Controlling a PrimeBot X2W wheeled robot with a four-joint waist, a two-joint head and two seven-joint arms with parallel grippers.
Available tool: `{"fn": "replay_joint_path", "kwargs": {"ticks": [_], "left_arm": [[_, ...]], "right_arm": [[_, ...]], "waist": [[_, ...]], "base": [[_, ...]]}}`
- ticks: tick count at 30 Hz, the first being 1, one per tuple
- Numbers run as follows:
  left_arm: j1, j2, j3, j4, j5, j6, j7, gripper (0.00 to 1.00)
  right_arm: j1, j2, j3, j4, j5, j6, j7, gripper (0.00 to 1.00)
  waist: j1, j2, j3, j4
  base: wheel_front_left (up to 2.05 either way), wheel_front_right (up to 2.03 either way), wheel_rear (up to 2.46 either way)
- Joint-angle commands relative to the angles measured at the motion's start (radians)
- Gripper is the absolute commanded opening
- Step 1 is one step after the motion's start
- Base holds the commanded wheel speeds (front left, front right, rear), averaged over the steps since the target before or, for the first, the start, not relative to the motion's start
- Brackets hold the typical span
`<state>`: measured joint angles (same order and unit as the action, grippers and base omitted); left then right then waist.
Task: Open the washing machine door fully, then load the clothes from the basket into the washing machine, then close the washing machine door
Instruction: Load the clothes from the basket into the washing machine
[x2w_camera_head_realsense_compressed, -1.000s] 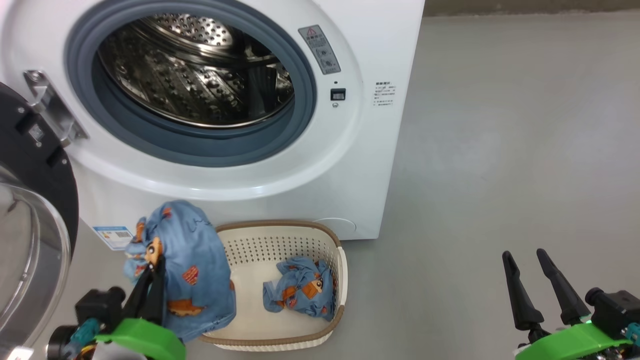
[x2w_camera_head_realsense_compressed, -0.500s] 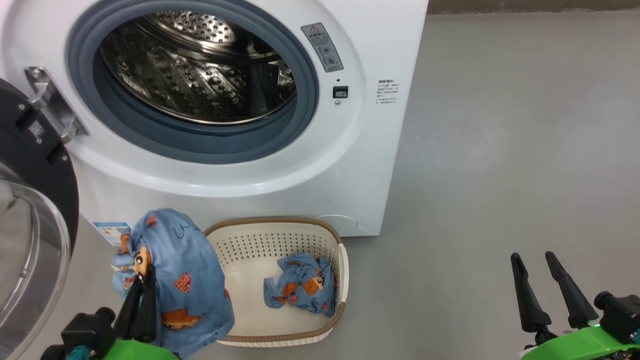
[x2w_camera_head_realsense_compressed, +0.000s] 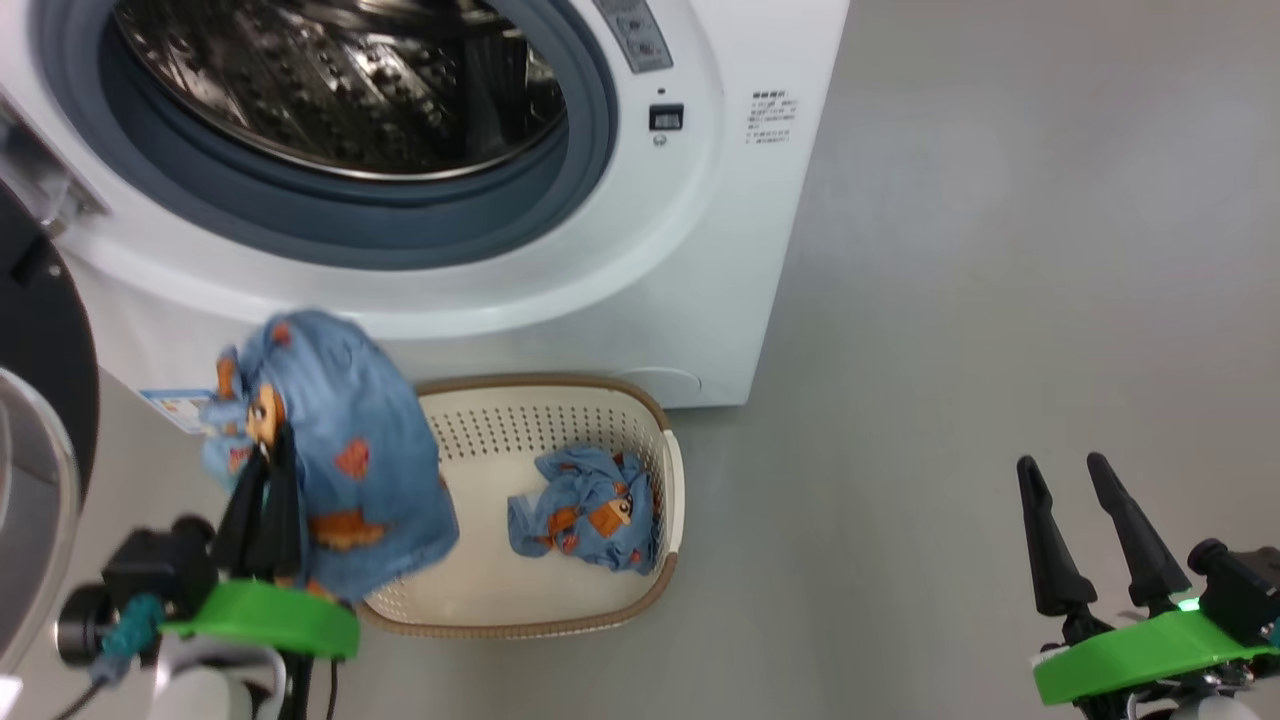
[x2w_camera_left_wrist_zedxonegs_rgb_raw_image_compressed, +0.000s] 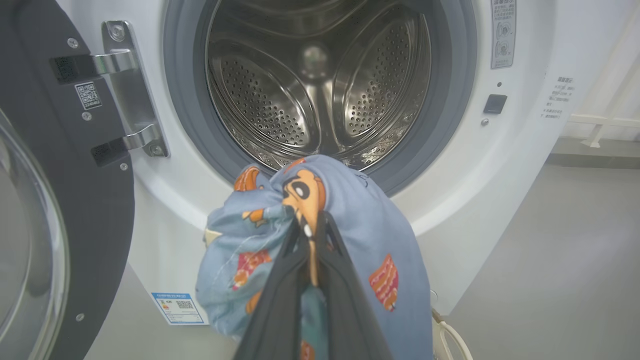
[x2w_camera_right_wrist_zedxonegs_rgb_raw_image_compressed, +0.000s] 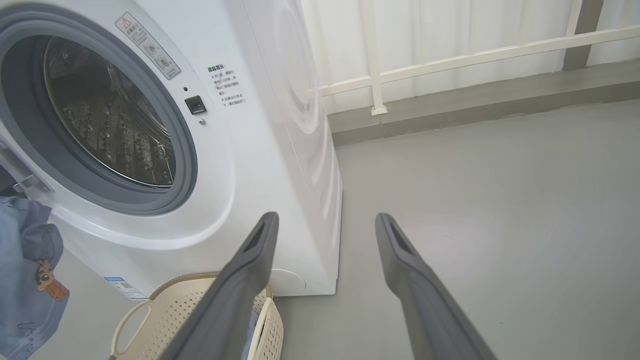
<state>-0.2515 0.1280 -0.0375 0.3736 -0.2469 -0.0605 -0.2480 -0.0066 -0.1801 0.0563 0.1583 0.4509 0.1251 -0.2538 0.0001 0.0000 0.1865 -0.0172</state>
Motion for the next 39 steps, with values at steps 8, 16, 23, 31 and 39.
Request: {"fn": "replay_joint_path", "kwargs": {"ticks": [8, 16, 23, 31, 39], "left_arm": [[-0.231, 0.023, 0.039, 0.011, 0.024, -0.024, -0.014, 0.00], [-0.510, 0.052, 0.046, 0.147, 0.041, -0.036, -0.014, 0.00], [-0.745, 0.095, 0.051, 0.355, 0.049, -0.046, -0.014, 0.00], [-0.946, 0.162, 0.076, 0.572, 0.054, -0.041, -0.014, 0.00], [-1.069, 0.225, 0.093, 0.600, 0.076, -0.020, -0.014, 0.00]], "right_arm": [[-0.090, 0.006, 0.026, -0.030, 0.000, 0.006, -0.008, 1.00], [-0.153, 0.029, 0.053, -0.033, -0.002, 0.006, -0.008, 1.00], [-0.205, 0.054, 0.092, -0.027, 0.006, 0.006, -0.008, 1.00], [-0.237, 0.084, 0.130, -0.029, 0.013, 0.006, -0.008, 1.00], [-0.253, 0.103, 0.144, -0.034, 0.019, 0.006, -0.008, 1.00]], "waist": [[-0.0001, 0.0000, 0.124, -0.036], [-0.0001, 0.0000, 0.193, -0.072], [-0.0001, 0.0000, 0.246, -0.129], [-0.0001, 0.0000, 0.308, -0.212], [-0.0001, 0.0000, 0.368, -0.266]], "base": [[0.00, 0.00, 0.00], [0.00, 0.00, 0.00], [0.00, 0.00, 0.00], [0.00, 0.00, 0.00], [0.00, 0.00, 0.00]]}}
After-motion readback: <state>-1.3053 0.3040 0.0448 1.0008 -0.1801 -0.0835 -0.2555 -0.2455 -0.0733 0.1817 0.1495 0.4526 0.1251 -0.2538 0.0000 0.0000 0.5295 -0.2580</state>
